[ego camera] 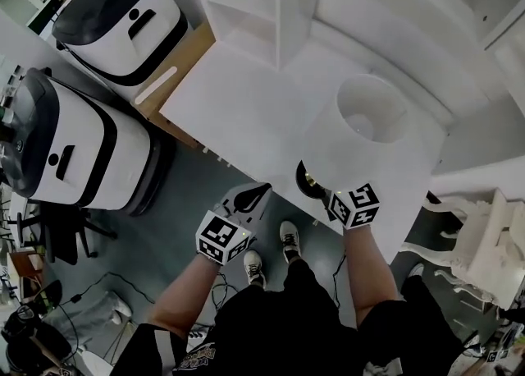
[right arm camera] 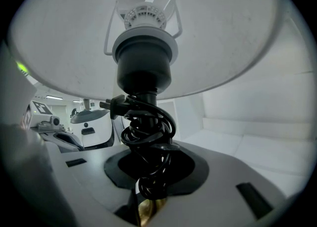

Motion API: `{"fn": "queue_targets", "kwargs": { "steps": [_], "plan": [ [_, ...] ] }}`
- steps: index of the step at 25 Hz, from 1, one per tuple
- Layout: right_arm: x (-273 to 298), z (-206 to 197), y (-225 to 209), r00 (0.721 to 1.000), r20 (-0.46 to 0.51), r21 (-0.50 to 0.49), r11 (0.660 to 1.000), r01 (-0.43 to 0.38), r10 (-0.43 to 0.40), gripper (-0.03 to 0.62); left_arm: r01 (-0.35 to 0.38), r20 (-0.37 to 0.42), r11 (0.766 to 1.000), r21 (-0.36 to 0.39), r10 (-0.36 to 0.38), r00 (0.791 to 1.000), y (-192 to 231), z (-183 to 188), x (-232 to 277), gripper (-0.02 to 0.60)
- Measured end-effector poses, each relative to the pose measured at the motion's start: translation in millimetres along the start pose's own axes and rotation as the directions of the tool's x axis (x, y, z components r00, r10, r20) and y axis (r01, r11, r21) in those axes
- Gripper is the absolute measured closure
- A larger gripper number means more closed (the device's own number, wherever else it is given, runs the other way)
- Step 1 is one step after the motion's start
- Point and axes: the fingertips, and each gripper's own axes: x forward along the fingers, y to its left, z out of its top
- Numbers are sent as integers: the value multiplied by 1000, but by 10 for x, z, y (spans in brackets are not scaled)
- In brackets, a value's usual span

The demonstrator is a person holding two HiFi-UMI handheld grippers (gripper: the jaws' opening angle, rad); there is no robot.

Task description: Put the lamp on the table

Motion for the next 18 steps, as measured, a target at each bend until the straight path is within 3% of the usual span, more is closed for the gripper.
{"fn": "queue_targets", "kwargs": {
  "steps": [18],
  "plan": [
    [745,-77,-468,999,12,-12,999,-37,37,482,-9,-25,998,-59,8,1000,156,-47,478,575]
  ]
}}
